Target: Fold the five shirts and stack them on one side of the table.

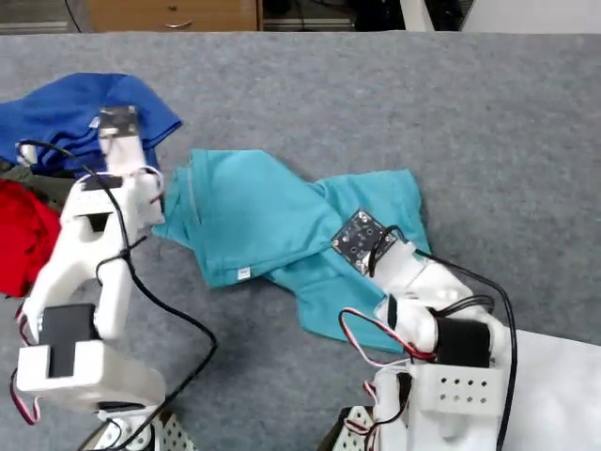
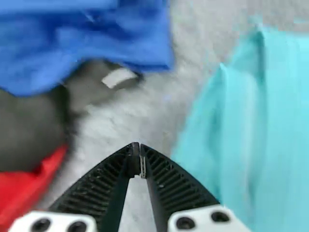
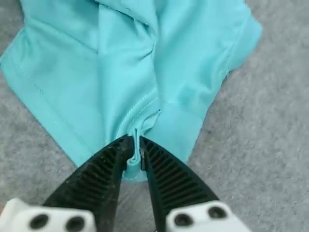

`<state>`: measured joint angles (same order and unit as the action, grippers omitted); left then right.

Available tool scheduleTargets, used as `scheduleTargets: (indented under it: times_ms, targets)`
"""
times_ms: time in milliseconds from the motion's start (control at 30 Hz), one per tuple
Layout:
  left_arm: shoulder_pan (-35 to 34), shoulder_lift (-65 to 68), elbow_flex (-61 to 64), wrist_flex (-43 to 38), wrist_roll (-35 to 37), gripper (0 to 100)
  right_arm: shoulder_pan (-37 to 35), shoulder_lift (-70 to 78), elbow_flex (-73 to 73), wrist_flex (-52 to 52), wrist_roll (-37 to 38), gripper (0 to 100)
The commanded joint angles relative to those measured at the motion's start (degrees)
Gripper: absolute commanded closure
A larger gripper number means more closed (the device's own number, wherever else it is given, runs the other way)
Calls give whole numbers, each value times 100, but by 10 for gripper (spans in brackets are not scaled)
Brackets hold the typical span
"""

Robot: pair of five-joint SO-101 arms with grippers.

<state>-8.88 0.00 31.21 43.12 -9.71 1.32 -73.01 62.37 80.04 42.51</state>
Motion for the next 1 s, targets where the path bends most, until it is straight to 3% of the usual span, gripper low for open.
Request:
scheduleTargets:
  times_ms: [0, 233, 367, 567, 767, 967]
  targets:
    - [712, -629, -360, 1530, 9, 982, -66, 4, -22, -360, 70, 995]
    - [1407, -1385, -369, 2576, 536, 971, -84, 1015, -40, -1380, -18, 995]
    - [1442, -1402, -325, 2945, 1169, 847, -101, 1684, -13, -2338, -396, 995]
    - [1574, -1393, 211, 2444, 2004, 790, -435, 2431, 198, -3349, -941, 995]
    - [1732, -1367, 457, 1846, 2884, 790, -523, 2299, 567, -3455, -932, 995]
    - [1855, -831, 440, 1820, 2954, 791, -514, 2062, 725, -3455, -958, 995]
